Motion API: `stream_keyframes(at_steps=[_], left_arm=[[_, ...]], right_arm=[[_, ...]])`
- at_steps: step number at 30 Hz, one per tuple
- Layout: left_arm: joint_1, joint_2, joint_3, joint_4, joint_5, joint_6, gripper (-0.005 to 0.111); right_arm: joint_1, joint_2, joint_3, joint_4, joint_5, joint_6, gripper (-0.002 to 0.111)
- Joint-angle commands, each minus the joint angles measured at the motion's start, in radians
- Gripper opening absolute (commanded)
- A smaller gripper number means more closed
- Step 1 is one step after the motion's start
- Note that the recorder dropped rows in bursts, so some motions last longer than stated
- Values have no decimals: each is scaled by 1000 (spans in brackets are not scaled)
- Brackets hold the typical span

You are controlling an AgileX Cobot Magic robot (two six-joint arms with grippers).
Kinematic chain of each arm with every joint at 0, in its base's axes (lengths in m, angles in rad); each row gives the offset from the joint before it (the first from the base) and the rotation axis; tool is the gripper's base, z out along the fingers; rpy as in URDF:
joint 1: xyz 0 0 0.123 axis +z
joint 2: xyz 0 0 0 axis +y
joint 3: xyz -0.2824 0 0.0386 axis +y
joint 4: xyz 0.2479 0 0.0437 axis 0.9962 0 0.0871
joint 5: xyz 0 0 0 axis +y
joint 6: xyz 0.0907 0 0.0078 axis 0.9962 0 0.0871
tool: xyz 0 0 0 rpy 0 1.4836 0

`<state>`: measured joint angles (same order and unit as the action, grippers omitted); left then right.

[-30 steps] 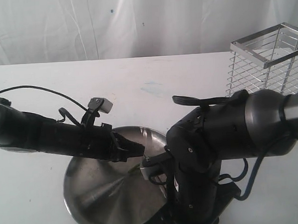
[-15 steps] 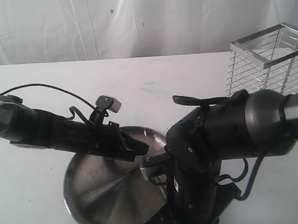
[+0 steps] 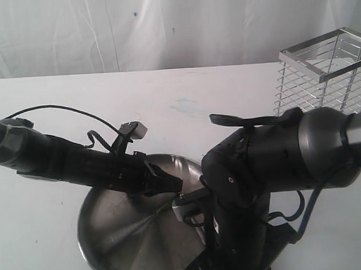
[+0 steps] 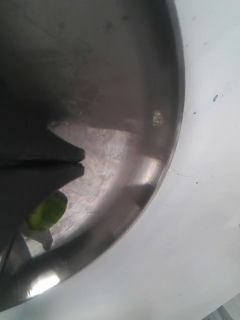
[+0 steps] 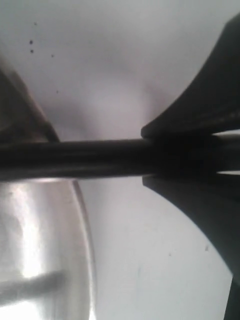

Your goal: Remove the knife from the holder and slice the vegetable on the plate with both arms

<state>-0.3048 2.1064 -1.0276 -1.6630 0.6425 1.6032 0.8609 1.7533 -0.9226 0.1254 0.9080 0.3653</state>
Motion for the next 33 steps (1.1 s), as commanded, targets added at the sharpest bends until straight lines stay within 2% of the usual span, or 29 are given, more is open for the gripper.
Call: stream_keyframes(at_steps=[1,8,19,25,33], left_arm=[[-12,28,21,109,-34,-60,0],[-6,6,19,79,-45,-51,0],[26,-165,19,50,-38,-56,0],[26,-177,19,52,-49,-51,0],[26,-175,19,160,-47,-55,0]], right_arm=[[-4,-31,6,2,92,-2,0],[-4,-36,6,28,97,-11,0],[-4,-28,6,45,33,-15,0],[-4,-28,6,126,-4,-90,0],[-4,-8,6,199,-83,-155,0]])
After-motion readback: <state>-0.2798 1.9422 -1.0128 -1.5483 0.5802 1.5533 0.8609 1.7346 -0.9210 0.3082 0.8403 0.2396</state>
